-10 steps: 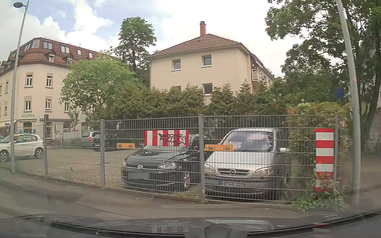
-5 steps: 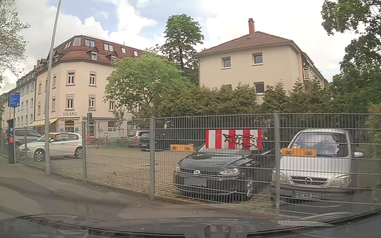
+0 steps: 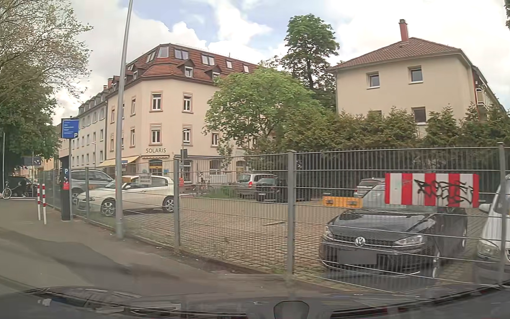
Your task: Follow the waypoints while adhering to traffic rules and regulations
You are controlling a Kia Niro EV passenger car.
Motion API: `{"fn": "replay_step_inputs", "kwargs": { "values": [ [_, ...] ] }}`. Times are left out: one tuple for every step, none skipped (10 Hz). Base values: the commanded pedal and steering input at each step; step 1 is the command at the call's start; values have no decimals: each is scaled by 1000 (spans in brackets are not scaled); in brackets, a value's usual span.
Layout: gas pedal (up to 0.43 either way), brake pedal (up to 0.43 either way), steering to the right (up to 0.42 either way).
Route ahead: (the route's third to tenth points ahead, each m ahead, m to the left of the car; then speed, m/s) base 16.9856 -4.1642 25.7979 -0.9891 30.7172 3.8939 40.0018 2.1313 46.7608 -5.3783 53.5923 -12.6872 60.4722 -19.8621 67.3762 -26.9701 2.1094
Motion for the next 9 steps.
{"fn": "replay_step_inputs", "kwargs": {
  "values": [
    [28, 0, -700],
    [20, 0, -683],
    [20, 0, -670],
    [20, 0, -659],
    [20, 0, -649],
    [20, 0, -640],
    [20, 0, -624],
    [8, 0, -608],
    [0, 0, -596]
  ]
}}
